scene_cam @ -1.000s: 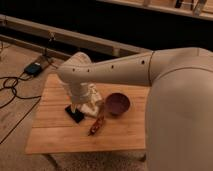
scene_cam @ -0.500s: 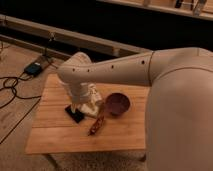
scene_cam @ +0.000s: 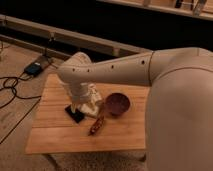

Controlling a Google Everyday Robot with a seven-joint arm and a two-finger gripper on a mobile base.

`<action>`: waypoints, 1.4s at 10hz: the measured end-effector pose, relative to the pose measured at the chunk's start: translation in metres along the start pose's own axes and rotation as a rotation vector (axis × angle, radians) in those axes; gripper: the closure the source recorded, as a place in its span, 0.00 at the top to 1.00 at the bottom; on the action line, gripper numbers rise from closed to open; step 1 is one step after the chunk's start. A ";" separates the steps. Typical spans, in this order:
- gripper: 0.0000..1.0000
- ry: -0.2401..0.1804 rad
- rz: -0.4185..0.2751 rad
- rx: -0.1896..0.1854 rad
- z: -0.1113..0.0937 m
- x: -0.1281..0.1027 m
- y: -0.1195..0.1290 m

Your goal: Place the bottle in the ceramic bowl

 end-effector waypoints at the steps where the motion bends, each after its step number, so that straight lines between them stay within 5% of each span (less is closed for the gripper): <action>1: 0.65 0.000 0.000 0.000 0.000 0.000 0.000; 7: 0.65 0.002 -0.002 0.006 0.004 -0.008 -0.010; 11: 0.65 -0.042 -0.116 0.038 0.022 -0.058 -0.041; 14: 0.65 -0.065 -0.217 0.023 0.039 -0.098 -0.054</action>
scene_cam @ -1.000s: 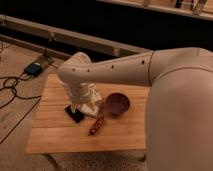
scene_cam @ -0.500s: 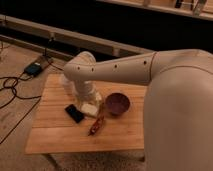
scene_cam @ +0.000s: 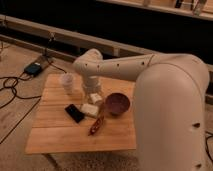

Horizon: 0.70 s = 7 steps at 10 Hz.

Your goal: Place the bottle in the ceramic bowl

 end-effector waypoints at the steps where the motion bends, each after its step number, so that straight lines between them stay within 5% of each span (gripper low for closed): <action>1: 0.65 -0.007 -0.029 -0.010 0.008 -0.015 -0.007; 7: 0.65 0.008 -0.083 -0.056 0.052 -0.072 -0.032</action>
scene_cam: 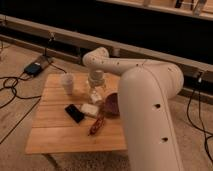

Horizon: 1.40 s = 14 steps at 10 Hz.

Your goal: Place the bottle in the ceramic bowl

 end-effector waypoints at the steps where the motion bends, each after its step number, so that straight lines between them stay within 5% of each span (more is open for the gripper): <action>1: 0.65 0.004 -0.007 -0.008 0.005 -0.009 0.000; 6: 0.65 0.043 -0.037 -0.027 0.030 -0.036 0.002; 12: 0.64 0.108 -0.045 -0.036 0.057 -0.036 0.005; 14: 0.47 0.129 -0.042 -0.039 0.065 -0.033 0.006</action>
